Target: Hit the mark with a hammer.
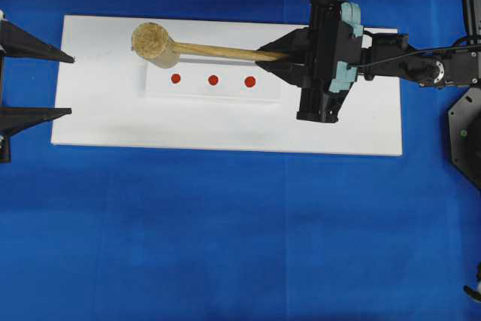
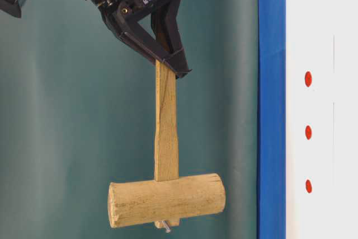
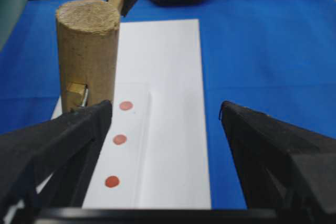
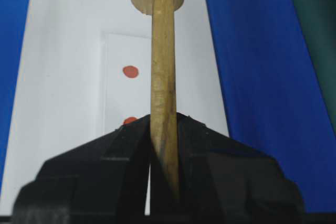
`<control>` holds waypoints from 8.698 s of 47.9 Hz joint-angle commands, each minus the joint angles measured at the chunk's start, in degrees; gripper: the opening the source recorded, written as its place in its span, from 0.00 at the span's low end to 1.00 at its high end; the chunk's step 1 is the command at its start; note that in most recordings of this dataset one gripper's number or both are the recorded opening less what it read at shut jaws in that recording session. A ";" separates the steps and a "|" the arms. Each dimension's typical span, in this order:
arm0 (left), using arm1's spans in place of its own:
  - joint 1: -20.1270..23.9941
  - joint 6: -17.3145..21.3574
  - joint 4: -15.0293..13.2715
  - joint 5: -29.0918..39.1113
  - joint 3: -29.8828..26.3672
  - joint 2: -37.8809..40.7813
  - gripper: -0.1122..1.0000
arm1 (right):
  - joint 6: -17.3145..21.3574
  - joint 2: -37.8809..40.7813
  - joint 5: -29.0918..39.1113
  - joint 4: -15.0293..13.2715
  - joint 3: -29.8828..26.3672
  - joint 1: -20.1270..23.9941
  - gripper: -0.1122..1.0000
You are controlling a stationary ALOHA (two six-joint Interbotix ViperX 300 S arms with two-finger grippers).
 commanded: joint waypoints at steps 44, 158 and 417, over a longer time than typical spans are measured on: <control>0.09 -0.09 -0.09 -0.18 -0.62 0.53 0.83 | -0.88 0.70 -0.26 7.12 0.00 0.53 0.13; 0.09 -0.09 -0.09 -0.26 -0.62 0.35 0.83 | -1.32 -4.31 -1.93 17.93 20.74 1.67 0.13; -2.29 -71.37 -0.09 -17.40 -17.23 35.51 0.49 | -12.83 3.78 4.92 8.53 -6.94 3.96 0.46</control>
